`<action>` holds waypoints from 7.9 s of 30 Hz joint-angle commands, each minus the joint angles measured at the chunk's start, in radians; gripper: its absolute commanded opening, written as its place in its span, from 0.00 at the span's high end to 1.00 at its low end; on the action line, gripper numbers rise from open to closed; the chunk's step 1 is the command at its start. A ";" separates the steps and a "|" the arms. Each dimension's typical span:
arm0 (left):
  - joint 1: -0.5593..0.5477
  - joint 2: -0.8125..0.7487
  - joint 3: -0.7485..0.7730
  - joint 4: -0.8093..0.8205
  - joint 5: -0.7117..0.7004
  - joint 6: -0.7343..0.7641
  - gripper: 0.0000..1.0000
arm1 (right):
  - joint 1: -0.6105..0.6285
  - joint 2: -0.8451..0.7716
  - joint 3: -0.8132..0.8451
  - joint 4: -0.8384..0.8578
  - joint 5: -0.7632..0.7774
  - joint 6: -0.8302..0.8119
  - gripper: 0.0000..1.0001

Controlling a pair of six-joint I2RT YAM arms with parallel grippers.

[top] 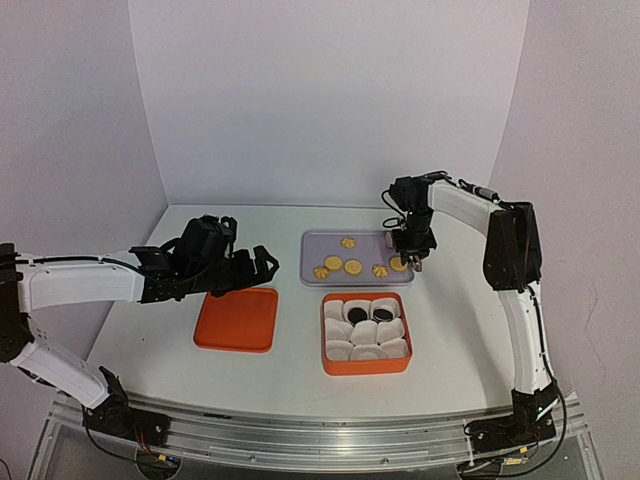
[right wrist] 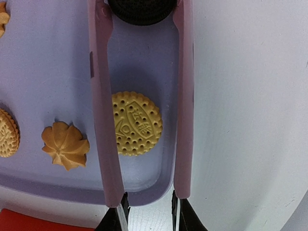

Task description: Pack the cookies

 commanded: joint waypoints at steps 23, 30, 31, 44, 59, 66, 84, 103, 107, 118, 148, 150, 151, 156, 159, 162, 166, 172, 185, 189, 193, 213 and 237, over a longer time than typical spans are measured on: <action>-0.001 0.016 0.046 0.037 -0.003 0.001 0.00 | 0.023 -0.453 -0.313 0.037 -0.310 -0.188 0.91; -0.001 0.038 0.062 0.042 0.005 0.010 0.00 | 0.115 -0.724 -0.589 0.062 -0.512 -0.310 0.90; -0.001 0.042 0.066 0.040 0.007 0.011 0.00 | 0.128 -0.752 -0.619 0.062 -0.538 -0.320 0.90; -0.002 0.037 0.066 0.039 0.022 0.015 0.00 | 0.218 -0.721 -0.725 0.071 -0.762 -0.307 0.90; -0.001 -0.001 0.034 0.048 0.025 0.001 0.00 | 0.226 -0.593 -0.739 0.085 -0.790 -0.267 0.90; -0.001 -0.015 0.016 0.053 0.023 -0.010 0.00 | 0.225 -0.565 -0.743 0.090 -0.781 -0.264 0.90; -0.002 -0.024 0.006 0.054 0.020 -0.017 0.00 | 0.226 -0.526 -0.737 0.116 -0.723 -0.197 0.92; -0.002 -0.011 0.009 0.058 0.024 -0.020 0.00 | 0.255 -0.537 -0.746 0.144 -0.600 -0.134 0.88; -0.002 -0.011 0.010 0.058 0.024 -0.021 0.00 | 0.265 -0.548 -0.750 0.154 -0.569 -0.114 0.87; -0.002 0.009 0.027 0.061 0.037 -0.018 0.00 | 0.294 -0.550 -0.748 0.160 -0.520 -0.100 0.86; -0.002 0.030 0.042 0.067 0.053 -0.012 0.00 | 0.306 -0.579 -0.731 0.160 -0.488 -0.094 0.71; -0.002 0.032 0.042 0.069 0.055 -0.012 0.00 | 0.305 -0.589 -0.726 0.160 -0.500 -0.096 0.71; -0.002 0.033 0.042 0.069 0.055 -0.012 0.00 | 0.306 -0.595 -0.725 0.159 -0.512 -0.100 0.72; -0.003 0.031 0.038 0.070 0.058 -0.010 0.00 | 0.306 -0.649 -0.725 0.158 -0.568 -0.107 0.73; -0.003 0.027 0.036 0.073 0.059 -0.008 0.00 | 0.306 -0.684 -0.732 0.158 -0.606 -0.119 0.73; -0.002 0.025 0.035 0.075 0.060 -0.006 0.00 | 0.306 -0.728 -0.740 0.156 -0.638 -0.118 0.73; -0.003 0.024 0.036 0.076 0.057 -0.004 0.00 | 0.306 -0.805 -0.740 0.155 -0.596 -0.127 0.74; -0.002 0.027 0.045 0.073 0.050 0.006 0.00 | 0.299 -0.785 -0.621 0.121 -0.375 -0.134 0.74; -0.002 0.019 0.064 0.018 0.010 0.005 0.00 | 0.197 -0.326 -0.214 -0.049 -0.179 -0.167 0.73; -0.003 0.021 0.067 0.011 0.010 0.004 0.00 | 0.183 -0.248 -0.160 -0.083 -0.157 -0.195 0.72; -0.002 0.032 0.074 0.004 0.009 0.004 0.00 | 0.181 -0.220 -0.147 -0.085 -0.152 -0.217 0.70; -0.002 0.033 0.076 -0.019 -0.002 -0.001 0.00 | 0.179 -0.100 -0.065 -0.111 -0.138 -0.249 0.68; -0.002 0.070 0.082 0.044 0.026 0.020 0.00 | 0.184 -0.495 -0.273 -0.113 -0.252 -0.267 0.86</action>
